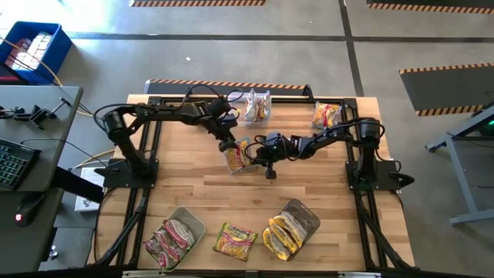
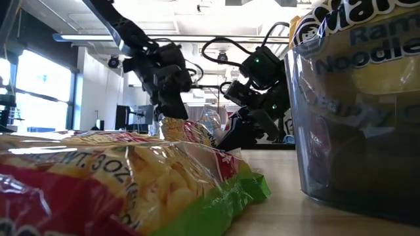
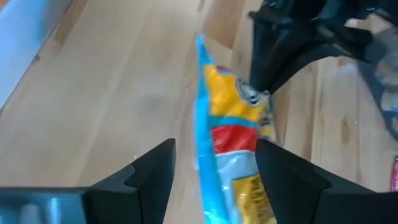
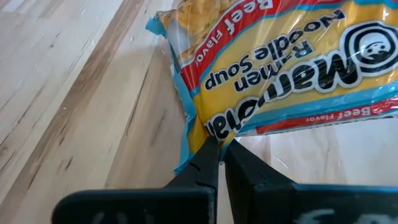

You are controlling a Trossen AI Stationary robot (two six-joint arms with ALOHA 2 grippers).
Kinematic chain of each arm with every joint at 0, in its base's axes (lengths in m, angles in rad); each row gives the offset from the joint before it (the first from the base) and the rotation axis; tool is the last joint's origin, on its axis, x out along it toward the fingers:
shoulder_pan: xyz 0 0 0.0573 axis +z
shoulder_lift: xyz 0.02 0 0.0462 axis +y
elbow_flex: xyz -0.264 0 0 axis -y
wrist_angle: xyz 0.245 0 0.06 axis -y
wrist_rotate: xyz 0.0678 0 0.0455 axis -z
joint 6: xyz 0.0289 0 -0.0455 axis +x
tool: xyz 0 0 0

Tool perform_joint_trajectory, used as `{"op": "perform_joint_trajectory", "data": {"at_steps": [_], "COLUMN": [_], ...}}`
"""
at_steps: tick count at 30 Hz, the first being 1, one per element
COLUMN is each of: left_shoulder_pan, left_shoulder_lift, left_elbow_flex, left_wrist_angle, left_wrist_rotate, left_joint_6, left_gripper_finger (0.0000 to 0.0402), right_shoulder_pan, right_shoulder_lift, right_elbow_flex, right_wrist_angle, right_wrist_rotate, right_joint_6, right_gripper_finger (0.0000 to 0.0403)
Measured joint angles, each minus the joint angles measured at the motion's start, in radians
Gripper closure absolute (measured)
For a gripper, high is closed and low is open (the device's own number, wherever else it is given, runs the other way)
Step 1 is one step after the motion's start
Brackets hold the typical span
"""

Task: Sort Maruchan noodles
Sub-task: Put the light blue noodle pack into the transparent bin

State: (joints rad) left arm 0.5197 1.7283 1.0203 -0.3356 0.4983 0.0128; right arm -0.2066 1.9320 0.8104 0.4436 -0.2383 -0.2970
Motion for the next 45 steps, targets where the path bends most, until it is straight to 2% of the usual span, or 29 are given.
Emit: {"op": "perform_joint_trajectory", "data": {"at_steps": [2,9,11,16,21,28,31,36,41,45], "left_shoulder_pan": [0.008,0.018,0.018,0.016,0.006,-0.001,-0.004,-0.01,-0.028,-0.053], "left_shoulder_lift": [0.038,0.154,0.164,0.163,0.163,0.155,0.122,0.022,-0.075,-0.15], "left_elbow_flex": [0.028,0.099,0.106,0.108,0.108,0.108,0.107,0.106,0.102,0.045], "left_wrist_angle": [-0.024,-0.036,-0.033,-0.077,-0.138,-0.165,-0.195,-0.203,-0.182,-0.067], "left_wrist_rotate": [0.033,0.296,0.336,0.345,0.321,0.308,0.302,0.257,0.214,0.175], "left_joint_6": [0.007,0.025,0.045,0.095,0.168,0.258,0.315,0.366,0.401,0.4], "left_gripper_finger": [0.0186,0.0187,0.0188,0.0209,0.0263,0.0331,0.0347,0.0357,0.0357,0.0358], "right_shoulder_pan": [0.0,0.0,0.001,0.0,0.001,0.001,-0.004,-0.007,-0.045,-0.076], "right_shoulder_lift": [0.0,0.0,0.0,0.0,0.0,-0.048,-0.133,-0.298,-0.428,-0.448], "right_elbow_flex": [0.0,0.0,-0.001,-0.001,-0.001,-0.003,-0.001,0.0,0.002,0.06], "right_wrist_angle": [0.0,-0.004,-0.006,-0.003,0.005,-0.026,-0.112,-0.271,-0.284,-0.307], "right_wrist_rotate": [0.0,-0.001,-0.001,0.0,-0.008,0.0,0.031,0.102,-0.006,-0.076], "right_joint_6": [0.0,-0.009,-0.014,-0.018,-0.016,0.079,0.121,0.208,0.369,0.476], "right_gripper_finger": [0.0402,0.0402,0.0402,0.0402,0.0403,0.0398,0.0375,0.0304,0.0229,0.0178]}}
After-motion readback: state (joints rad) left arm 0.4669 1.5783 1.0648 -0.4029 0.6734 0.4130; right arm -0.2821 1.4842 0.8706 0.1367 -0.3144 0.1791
